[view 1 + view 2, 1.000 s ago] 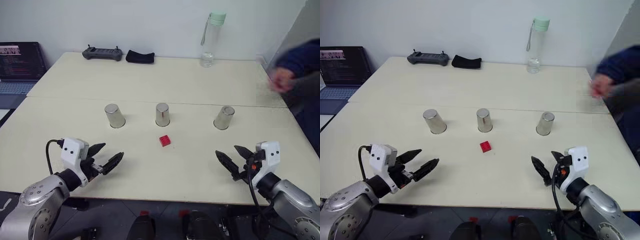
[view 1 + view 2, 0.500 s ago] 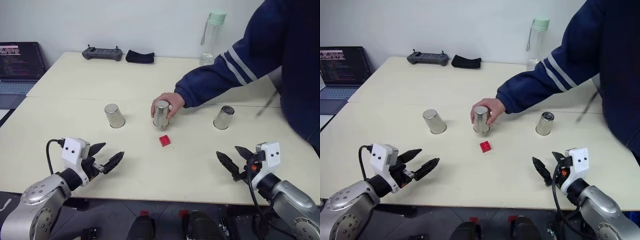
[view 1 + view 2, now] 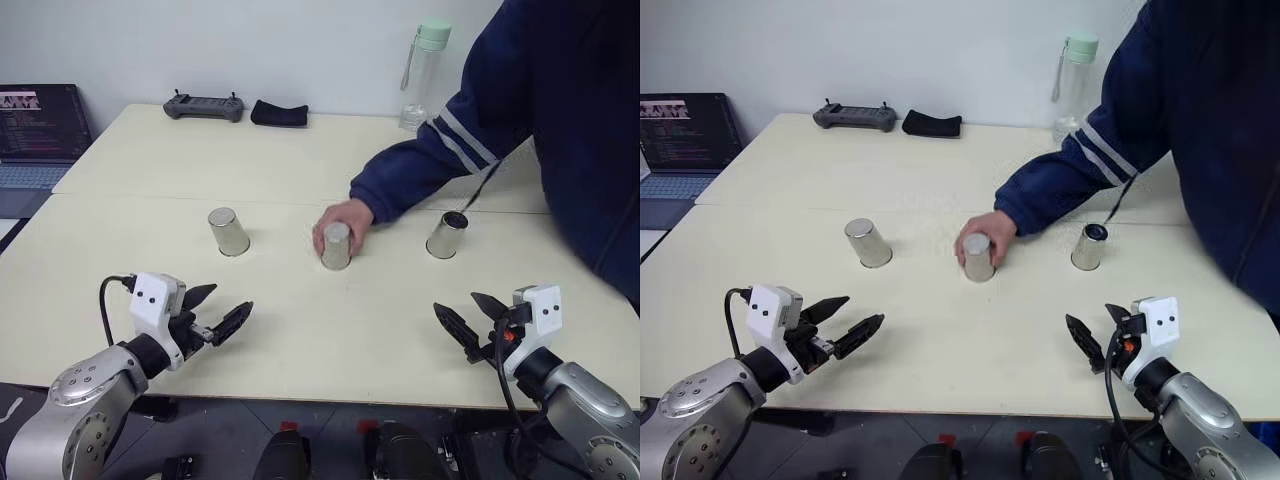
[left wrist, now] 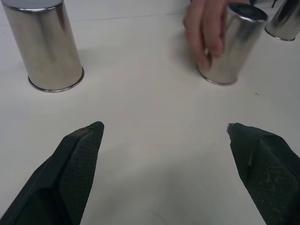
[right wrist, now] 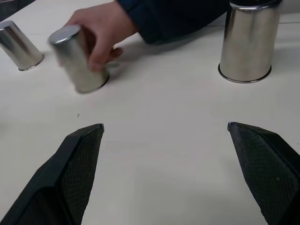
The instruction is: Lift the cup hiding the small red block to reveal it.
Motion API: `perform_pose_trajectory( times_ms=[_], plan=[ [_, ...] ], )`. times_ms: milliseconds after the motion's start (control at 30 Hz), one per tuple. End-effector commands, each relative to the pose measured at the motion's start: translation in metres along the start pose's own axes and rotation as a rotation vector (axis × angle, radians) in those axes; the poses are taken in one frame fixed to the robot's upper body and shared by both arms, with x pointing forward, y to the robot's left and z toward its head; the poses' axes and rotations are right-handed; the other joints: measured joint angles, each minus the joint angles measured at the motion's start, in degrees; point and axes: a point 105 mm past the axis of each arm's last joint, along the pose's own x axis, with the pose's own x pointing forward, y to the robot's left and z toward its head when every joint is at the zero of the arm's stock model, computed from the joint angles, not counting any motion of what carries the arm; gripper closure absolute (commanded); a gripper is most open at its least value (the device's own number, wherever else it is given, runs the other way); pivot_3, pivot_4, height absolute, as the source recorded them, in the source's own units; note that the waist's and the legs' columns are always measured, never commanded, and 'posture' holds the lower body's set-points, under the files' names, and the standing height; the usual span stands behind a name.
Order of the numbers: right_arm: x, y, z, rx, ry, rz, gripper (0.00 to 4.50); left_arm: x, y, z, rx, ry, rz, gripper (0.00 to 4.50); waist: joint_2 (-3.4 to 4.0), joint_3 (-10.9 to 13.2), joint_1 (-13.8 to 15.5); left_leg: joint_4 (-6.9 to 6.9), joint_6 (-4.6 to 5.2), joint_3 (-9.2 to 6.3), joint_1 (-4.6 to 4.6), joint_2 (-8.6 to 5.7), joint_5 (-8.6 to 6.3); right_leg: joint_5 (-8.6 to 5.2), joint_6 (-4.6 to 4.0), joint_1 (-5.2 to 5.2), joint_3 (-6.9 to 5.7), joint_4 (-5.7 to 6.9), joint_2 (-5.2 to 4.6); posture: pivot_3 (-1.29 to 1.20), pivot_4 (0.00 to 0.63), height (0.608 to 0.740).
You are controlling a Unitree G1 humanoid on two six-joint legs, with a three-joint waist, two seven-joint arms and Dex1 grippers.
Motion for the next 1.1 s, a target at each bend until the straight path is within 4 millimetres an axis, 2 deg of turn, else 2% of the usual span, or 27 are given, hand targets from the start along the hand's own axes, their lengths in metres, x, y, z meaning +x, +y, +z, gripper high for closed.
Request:
perform_pose_trajectory(
  times_ms=[33, 1100],
  plan=[
    [-0.0012, 0.0027, 0.0088, -0.021, -0.04, 0.009, 0.0, 0.0007, -0.0058, 0.0103, 0.037, -0.023, -0.018, 0.02, 0.0, 0.0, 0.0, 0.0, 0.0, 0.0, 0.0, 0.0, 0.0, 0.0, 0.0, 0.0, 0.0, 0.0, 0.0, 0.0, 0.15, 0.74],
    [0.0015, 0.0035, 0.0059, -0.021, -0.049, 0.013, 0.0, 0.0019, -0.0038, 0.0137, 0.057, -0.019, -0.013, 0.02, 0.0, 0.0, 0.0, 0.0, 0.0, 0.0, 0.0, 0.0, 0.0, 0.0, 0.0, 0.0, 0.0, 0.0, 0.0, 0.0, 0.15, 0.74]
  ],
)
